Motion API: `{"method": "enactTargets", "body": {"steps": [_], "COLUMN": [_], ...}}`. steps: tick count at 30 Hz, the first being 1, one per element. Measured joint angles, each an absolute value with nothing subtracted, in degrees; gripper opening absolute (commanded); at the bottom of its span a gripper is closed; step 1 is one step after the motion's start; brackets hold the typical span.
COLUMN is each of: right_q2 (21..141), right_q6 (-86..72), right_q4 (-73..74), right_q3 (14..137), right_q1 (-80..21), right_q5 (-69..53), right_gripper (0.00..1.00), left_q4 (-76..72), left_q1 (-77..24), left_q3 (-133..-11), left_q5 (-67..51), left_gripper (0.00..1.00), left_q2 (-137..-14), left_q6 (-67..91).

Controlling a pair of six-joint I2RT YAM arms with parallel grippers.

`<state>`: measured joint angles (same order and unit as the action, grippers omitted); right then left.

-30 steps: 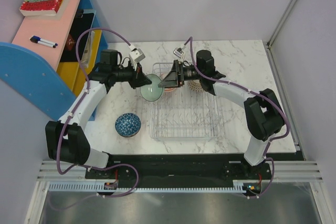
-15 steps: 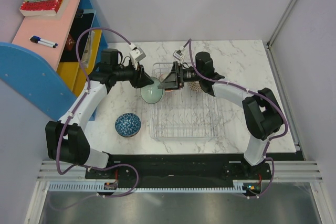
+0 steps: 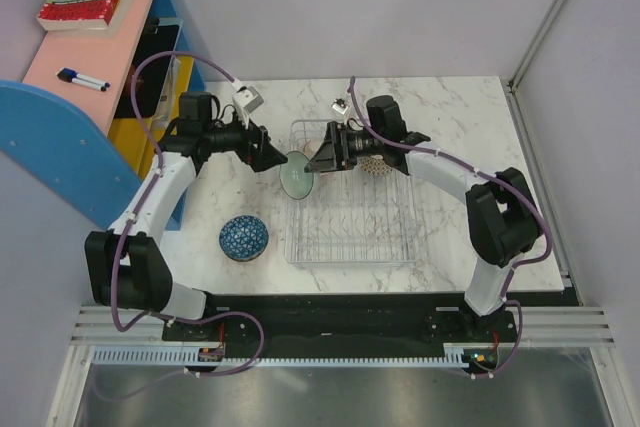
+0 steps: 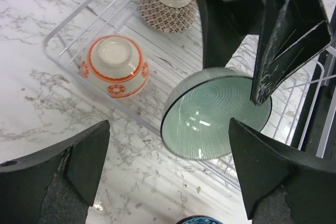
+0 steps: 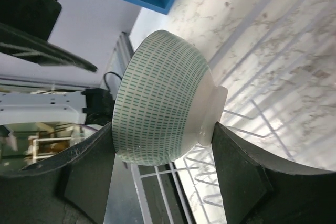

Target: Load the bowls into the dish rack

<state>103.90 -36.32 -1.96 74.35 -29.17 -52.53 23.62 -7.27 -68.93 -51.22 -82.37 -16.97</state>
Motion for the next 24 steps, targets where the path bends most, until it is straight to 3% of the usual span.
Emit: {"method": "enactTargets", "body": {"steps": [9, 24], "right_q2": [100.73, 95.2], "right_q6": [-18.72, 4.56], "right_q4": [17.8, 37.28], "right_q3": [81.06, 83.72], "right_q1": [-27.14, -31.68], "right_q5": [-37.34, -6.92], "right_gripper": [0.0, 0.0], "left_q4": [28.34, 33.17], "left_q1": [4.73, 10.41], "left_q3": [-66.72, -55.7], "left_q5": [-52.34, -52.25], "left_gripper": [1.0, 1.0], "left_q2": [-82.48, -78.04], "left_q6": [-19.73, -24.36]}}
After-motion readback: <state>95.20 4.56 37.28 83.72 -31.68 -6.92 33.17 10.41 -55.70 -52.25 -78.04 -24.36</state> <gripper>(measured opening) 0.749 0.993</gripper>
